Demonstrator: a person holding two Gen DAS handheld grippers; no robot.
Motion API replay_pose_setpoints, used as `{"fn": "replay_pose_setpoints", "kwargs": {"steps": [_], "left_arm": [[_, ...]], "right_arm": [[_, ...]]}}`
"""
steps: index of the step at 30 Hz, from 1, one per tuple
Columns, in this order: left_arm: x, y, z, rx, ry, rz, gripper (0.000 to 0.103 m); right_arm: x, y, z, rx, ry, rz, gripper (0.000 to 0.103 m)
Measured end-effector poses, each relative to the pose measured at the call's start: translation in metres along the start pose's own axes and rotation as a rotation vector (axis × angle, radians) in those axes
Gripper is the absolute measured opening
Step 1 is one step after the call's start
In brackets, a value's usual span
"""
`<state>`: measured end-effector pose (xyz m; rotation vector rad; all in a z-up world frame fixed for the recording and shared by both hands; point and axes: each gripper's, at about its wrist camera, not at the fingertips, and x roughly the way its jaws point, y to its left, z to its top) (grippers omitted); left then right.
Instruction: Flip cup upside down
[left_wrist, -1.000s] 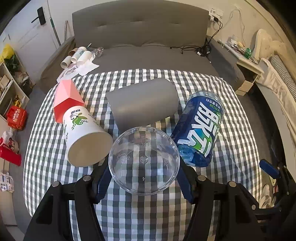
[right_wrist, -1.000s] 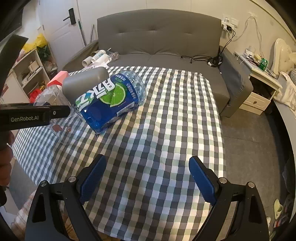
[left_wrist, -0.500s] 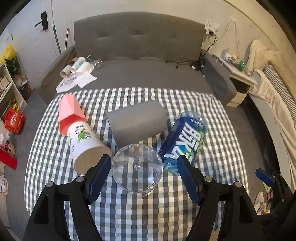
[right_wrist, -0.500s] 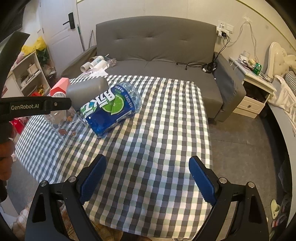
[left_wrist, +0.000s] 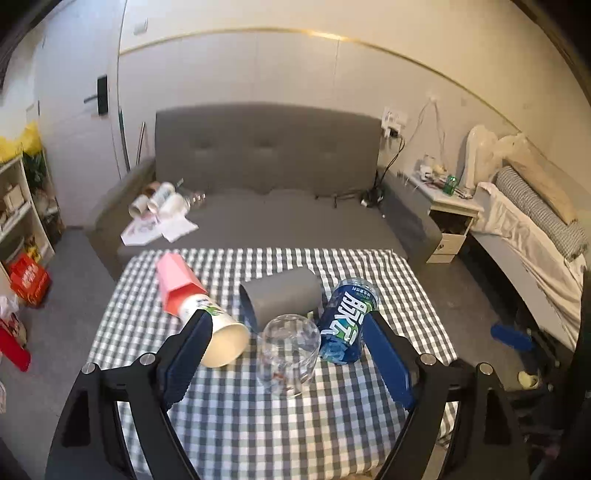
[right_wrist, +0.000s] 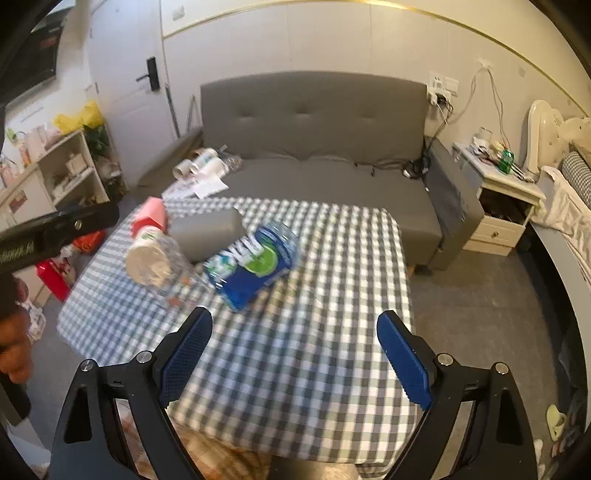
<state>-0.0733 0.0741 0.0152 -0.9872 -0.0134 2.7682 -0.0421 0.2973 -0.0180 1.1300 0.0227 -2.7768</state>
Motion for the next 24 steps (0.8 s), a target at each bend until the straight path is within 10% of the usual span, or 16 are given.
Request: {"fn": "replay_pose_setpoints", "kwargs": {"steps": [24], "left_arm": [[-0.083, 0.035, -0.092, 0.013, -0.176, 0.130, 0.103]], "right_arm": [[-0.061, 0.060, -0.056, 0.009, -0.240, -0.071, 0.103]]}}
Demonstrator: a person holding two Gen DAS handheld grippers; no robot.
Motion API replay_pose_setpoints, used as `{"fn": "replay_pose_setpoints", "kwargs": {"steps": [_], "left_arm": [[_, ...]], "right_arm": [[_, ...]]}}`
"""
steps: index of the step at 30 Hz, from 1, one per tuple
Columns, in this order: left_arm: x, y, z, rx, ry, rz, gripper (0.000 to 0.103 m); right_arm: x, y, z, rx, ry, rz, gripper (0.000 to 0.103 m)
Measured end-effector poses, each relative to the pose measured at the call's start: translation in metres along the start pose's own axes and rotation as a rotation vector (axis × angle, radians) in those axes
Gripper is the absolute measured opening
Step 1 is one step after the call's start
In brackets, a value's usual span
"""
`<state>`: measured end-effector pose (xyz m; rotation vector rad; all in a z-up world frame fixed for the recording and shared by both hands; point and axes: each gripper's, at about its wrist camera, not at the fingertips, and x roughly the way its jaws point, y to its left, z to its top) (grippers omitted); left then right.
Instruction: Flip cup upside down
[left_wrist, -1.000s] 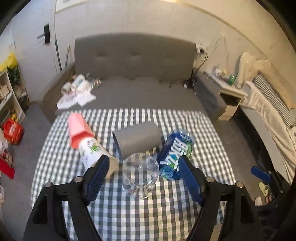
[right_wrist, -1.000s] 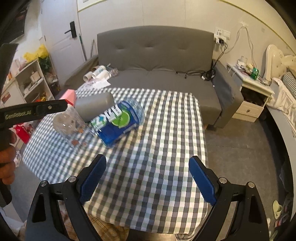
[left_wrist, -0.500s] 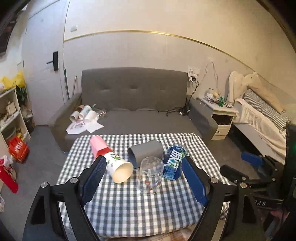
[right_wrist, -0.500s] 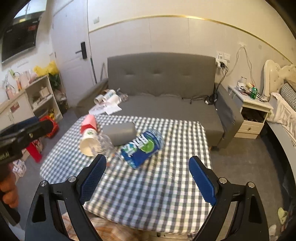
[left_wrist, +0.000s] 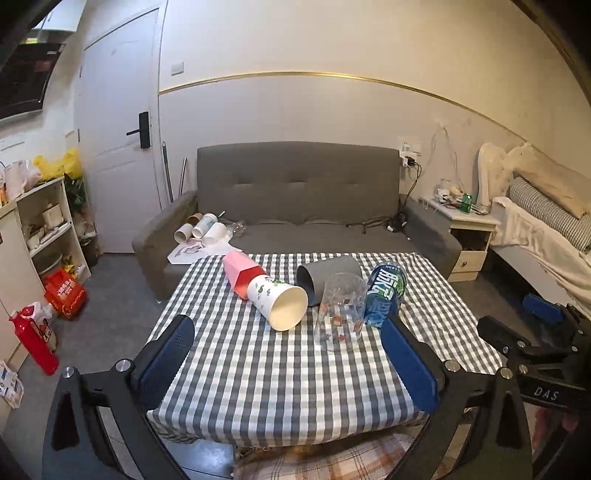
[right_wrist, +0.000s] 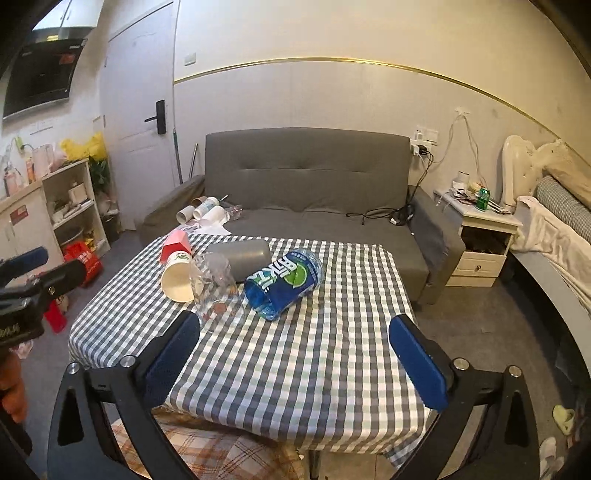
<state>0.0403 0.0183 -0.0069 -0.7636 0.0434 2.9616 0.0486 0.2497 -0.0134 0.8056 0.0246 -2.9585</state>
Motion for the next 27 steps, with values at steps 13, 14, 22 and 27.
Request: {"fn": "replay_pose_setpoints", "kwargs": {"steps": [13, 14, 22, 27], "left_arm": [[-0.0018, 0.0044, -0.0047, -0.024, 0.041, 0.007, 0.103], [-0.0019, 0.0042, -0.0045, -0.025, 0.043, 0.004, 0.103], [-0.0005, 0.0048, -0.0043, -0.026, 0.045, 0.018, 0.103], [0.0003, 0.0069, -0.0056, -0.029, 0.049, 0.018, 0.103]], "right_arm": [[-0.0035, 0.0020, -0.0065, 0.018, 0.023, 0.026, 0.103], [-0.0039, 0.0023, -0.0066, 0.018, 0.021, 0.026, 0.103], [-0.0034, 0.0047, -0.0060, 0.021, 0.021, 0.032, 0.103], [-0.0026, 0.0062, -0.0078, 0.022, 0.024, 0.033, 0.103]]}}
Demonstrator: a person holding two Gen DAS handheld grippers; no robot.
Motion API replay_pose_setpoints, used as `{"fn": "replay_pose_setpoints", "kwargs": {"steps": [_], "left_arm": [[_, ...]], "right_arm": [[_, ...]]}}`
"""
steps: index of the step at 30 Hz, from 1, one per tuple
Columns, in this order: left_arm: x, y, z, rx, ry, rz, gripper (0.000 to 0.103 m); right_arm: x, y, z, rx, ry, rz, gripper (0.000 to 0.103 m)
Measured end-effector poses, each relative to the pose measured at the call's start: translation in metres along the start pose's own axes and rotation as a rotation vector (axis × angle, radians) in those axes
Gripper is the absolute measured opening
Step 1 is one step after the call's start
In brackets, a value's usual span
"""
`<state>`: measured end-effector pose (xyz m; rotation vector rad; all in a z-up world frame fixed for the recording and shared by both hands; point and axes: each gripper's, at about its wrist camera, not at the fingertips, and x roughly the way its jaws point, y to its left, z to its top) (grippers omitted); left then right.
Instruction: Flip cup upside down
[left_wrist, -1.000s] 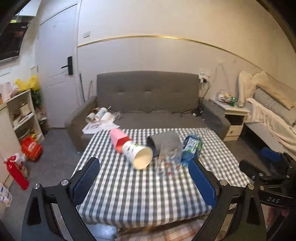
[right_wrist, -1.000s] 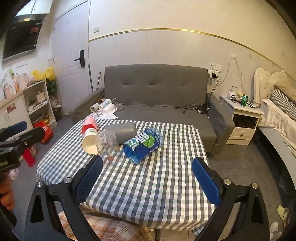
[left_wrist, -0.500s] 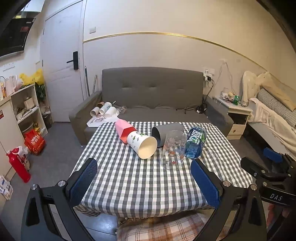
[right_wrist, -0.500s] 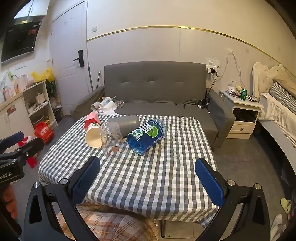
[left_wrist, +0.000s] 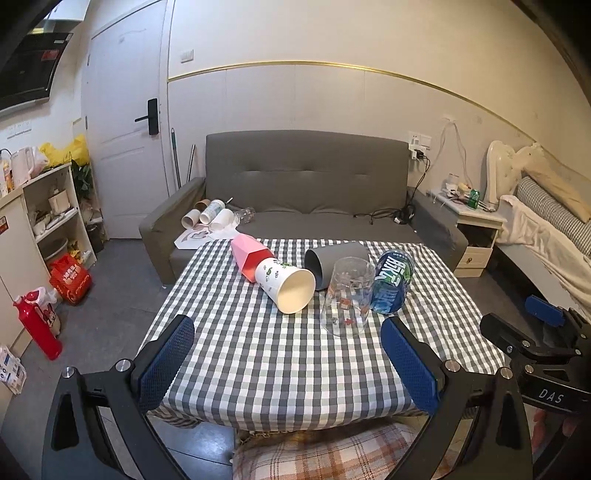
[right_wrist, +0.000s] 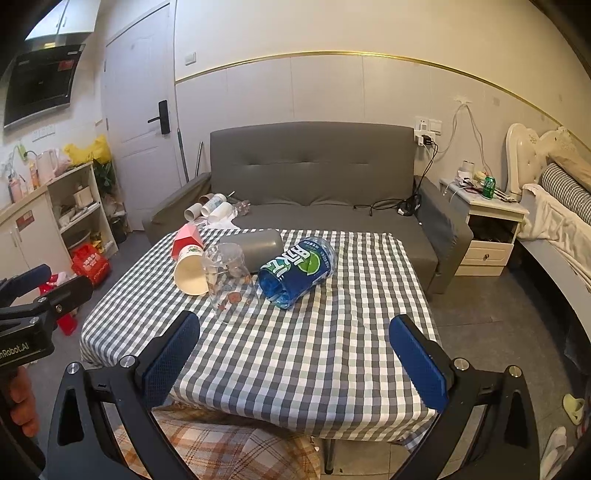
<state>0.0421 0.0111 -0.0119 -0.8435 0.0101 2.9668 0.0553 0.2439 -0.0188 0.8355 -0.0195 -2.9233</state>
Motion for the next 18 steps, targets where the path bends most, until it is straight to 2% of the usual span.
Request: {"fn": "replay_pose_setpoints", "kwargs": {"steps": [18], "left_arm": [[-0.0011, -0.0012, -0.0009, 0.004, -0.004, -0.003, 0.103]], "right_arm": [[-0.0010, 0.0029, -0.0012, -0.009, 0.004, 0.003, 0.103]]}}
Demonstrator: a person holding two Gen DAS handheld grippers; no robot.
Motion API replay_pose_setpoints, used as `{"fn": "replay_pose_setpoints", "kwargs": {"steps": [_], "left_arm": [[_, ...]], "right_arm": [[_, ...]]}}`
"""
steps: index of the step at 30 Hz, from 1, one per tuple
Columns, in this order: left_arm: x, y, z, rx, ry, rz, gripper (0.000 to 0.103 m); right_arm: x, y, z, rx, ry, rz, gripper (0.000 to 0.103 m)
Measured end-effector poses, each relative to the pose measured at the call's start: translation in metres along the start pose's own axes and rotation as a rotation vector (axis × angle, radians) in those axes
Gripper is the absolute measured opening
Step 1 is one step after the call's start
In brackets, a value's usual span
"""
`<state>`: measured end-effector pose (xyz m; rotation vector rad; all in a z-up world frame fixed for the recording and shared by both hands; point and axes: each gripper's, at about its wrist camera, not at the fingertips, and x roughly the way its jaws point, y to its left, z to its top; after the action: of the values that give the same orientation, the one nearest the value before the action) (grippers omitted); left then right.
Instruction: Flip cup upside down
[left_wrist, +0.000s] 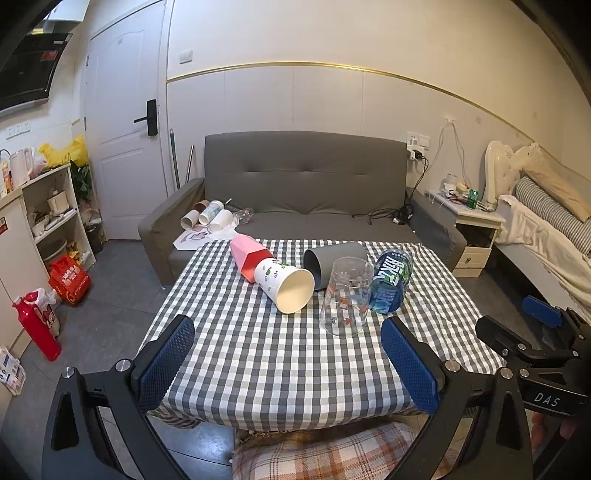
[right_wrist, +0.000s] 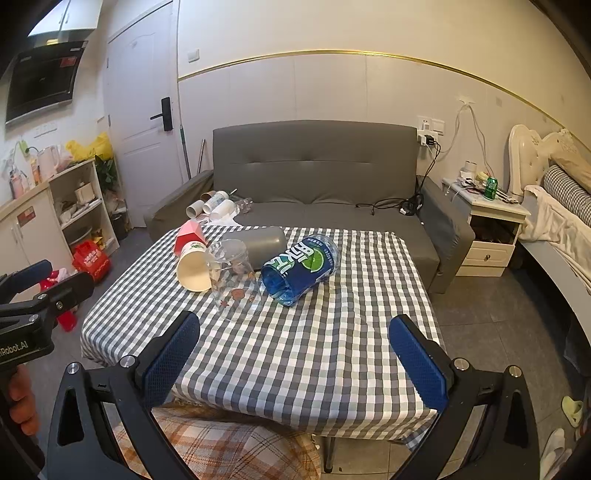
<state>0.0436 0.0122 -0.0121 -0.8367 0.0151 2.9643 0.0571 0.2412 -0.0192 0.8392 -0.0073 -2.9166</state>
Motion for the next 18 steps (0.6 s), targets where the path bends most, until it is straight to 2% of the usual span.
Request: {"fn": "replay_pose_setpoints", "kwargs": {"steps": [18], "left_arm": [[-0.0008, 0.0004, -0.0018, 0.000, -0.002, 0.000, 0.103]], "right_arm": [[0.0017, 0.0015, -0.0019, -0.002, 0.010, 0.004, 0.103]]}}
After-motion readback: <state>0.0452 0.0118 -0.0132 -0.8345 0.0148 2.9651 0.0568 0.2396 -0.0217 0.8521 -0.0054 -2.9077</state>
